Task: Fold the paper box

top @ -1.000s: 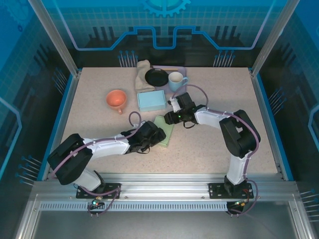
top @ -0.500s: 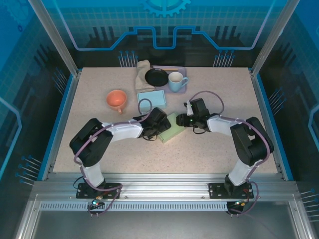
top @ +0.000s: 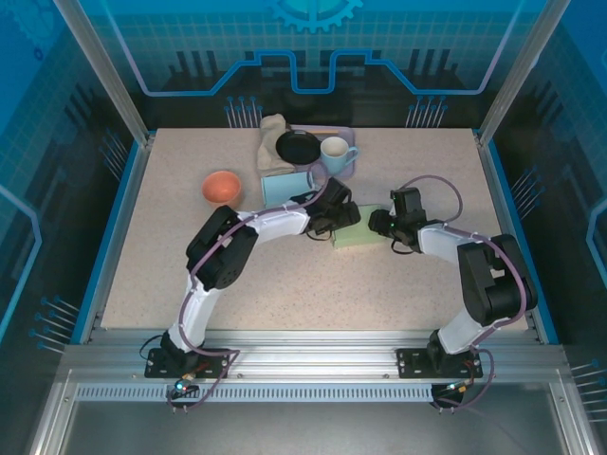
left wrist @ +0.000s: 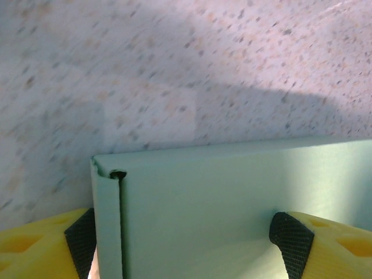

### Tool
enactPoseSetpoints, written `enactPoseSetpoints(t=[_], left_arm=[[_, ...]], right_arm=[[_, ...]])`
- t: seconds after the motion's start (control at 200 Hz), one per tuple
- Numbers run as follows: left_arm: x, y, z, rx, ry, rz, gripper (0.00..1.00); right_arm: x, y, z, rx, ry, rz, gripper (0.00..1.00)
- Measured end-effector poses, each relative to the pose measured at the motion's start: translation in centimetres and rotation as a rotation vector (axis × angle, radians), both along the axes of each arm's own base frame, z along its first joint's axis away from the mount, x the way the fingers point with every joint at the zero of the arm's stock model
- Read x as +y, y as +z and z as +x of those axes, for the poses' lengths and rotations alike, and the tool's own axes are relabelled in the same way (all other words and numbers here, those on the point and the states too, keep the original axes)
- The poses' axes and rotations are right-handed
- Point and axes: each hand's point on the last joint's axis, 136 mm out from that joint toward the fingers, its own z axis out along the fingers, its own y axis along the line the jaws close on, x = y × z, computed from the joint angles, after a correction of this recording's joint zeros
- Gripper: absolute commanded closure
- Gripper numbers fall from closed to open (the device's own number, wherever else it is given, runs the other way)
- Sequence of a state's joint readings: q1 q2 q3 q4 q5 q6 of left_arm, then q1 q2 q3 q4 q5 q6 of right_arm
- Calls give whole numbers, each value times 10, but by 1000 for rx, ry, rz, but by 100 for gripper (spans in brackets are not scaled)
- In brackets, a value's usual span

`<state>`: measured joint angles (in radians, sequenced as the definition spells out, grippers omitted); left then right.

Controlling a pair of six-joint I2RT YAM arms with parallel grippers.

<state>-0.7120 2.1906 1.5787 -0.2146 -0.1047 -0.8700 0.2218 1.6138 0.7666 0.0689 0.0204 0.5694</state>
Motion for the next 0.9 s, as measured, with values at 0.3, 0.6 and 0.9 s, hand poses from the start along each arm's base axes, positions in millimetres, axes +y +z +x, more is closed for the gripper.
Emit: enactPoseSetpoints(t=[0.3, 0.6, 0.9], left_arm=[[-21, 6, 52, -77, -39, 90, 17], [-15, 15, 62, -111, -55, 167, 14], [-7, 46, 61, -151, -73, 190, 2]], right_arm=[[-18, 1, 34, -34, -59, 7, 58], [-16, 5, 38, -44, -49, 26, 57], [-14, 55, 30, -106, -16, 48, 54]])
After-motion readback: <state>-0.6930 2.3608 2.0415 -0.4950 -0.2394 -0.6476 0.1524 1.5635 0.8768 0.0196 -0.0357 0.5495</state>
